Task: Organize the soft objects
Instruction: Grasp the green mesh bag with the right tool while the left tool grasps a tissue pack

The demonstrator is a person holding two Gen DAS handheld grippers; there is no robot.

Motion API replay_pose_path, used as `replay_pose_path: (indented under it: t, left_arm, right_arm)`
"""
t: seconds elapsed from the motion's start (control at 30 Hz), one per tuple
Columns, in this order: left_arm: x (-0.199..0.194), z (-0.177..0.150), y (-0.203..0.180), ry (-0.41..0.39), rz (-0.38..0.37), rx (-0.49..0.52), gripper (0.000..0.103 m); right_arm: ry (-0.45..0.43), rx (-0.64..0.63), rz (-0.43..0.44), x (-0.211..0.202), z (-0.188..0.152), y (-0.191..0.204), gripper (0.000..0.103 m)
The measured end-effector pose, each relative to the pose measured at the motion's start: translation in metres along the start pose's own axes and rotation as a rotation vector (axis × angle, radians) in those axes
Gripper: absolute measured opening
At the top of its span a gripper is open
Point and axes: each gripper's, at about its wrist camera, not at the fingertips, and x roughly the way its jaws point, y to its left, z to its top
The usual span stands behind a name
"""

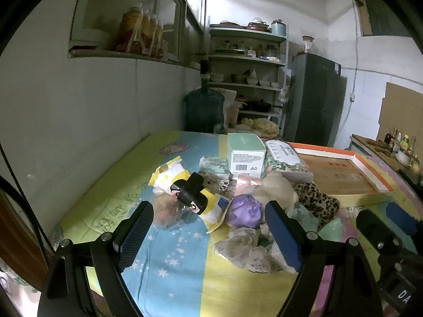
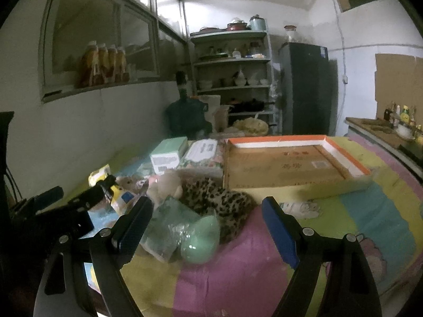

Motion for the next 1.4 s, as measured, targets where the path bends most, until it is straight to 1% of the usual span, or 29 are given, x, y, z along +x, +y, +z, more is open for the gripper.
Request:
replay_pose_path:
  t: [0.17,0.27,0.37,0.53,0.57,0.6,0.63,0.7,0.83,0.97,1.0,1.03,1.07,1.1,1.13,1.17,1.3,1.33,1.4]
  left_arm:
    - [0.004,-0.01,0.011,-0.005,0.002,-0.011,0.086]
    - [0.006,-0.015,0.013,0.003,-0.016,-0.015,0.087]
    - [0.009,-0.018,0.012,0.011,-0.054,-0.006,0.087]
    - [0.01,-0.019,0.0,0.009,-0.117,0.03,0.087]
    - [0.01,-0.019,-0.004,0.01,-0.132,0.04,0.087]
    - [0.01,-0.018,-0.008,0.011,-0.149,0.053,0.087]
    - [0.011,-0.018,-0.012,0.014,-0.165,0.065,0.087]
    - [0.014,-0.018,-0.022,0.021,-0.199,0.092,0.087]
    - [0.022,-0.016,-0.041,0.04,-0.264,0.16,0.086]
    - [0.031,-0.017,-0.062,0.059,-0.309,0.222,0.086]
    - [0.035,-0.018,-0.066,0.07,-0.314,0.23,0.077]
    - [0.039,-0.02,-0.069,0.084,-0.316,0.237,0.065]
    - [0.042,-0.021,-0.071,0.1,-0.315,0.242,0.059]
    - [0.047,-0.024,-0.073,0.123,-0.314,0.246,0.052]
    - [0.051,-0.027,-0.072,0.144,-0.322,0.245,0.048]
    - [0.054,-0.03,-0.073,0.16,-0.337,0.238,0.048]
    - [0.055,-0.036,-0.075,0.176,-0.356,0.236,0.048]
    - [0.055,-0.036,-0.076,0.179,-0.363,0.234,0.045]
    - [0.055,-0.037,-0.075,0.187,-0.387,0.219,0.035]
  right_arm:
    - [0.055,0.014,0.004,0.017,-0.015,-0.007,0.086]
    - [0.095,0.044,0.024,0.031,-0.022,-0.013,0.086]
    - [0.123,0.074,0.047,0.042,-0.026,-0.018,0.086]
    - [0.165,0.124,0.118,0.057,-0.031,-0.025,0.085]
    - [0.172,0.131,0.13,0.058,-0.032,-0.026,0.083]
    - [0.179,0.14,0.145,0.059,-0.033,-0.028,0.071]
    - [0.186,0.143,0.16,0.062,-0.034,-0.028,0.056]
    - [0.193,0.144,0.184,0.063,-0.034,-0.029,0.046]
    - [0.177,0.155,0.188,0.058,-0.032,-0.035,0.043]
    - [0.12,0.161,0.168,0.044,-0.025,-0.05,0.043]
    - [0.109,0.16,0.154,0.041,-0.024,-0.054,0.043]
    - [0.097,0.162,0.138,0.038,-0.022,-0.059,0.043]
    - [0.091,0.166,0.13,0.036,-0.021,-0.061,0.043]
    - [0.086,0.17,0.124,0.034,-0.02,-0.065,0.043]
    - [0.083,0.173,0.119,0.033,-0.02,-0.067,0.043]
    - [0.08,0.174,0.113,0.032,-0.02,-0.069,0.043]
    - [0.076,0.18,0.114,0.031,-0.019,-0.074,0.044]
    - [0.076,0.18,0.115,0.029,-0.02,-0.074,0.044]
    - [0.076,0.179,0.12,0.028,-0.021,-0.075,0.044]
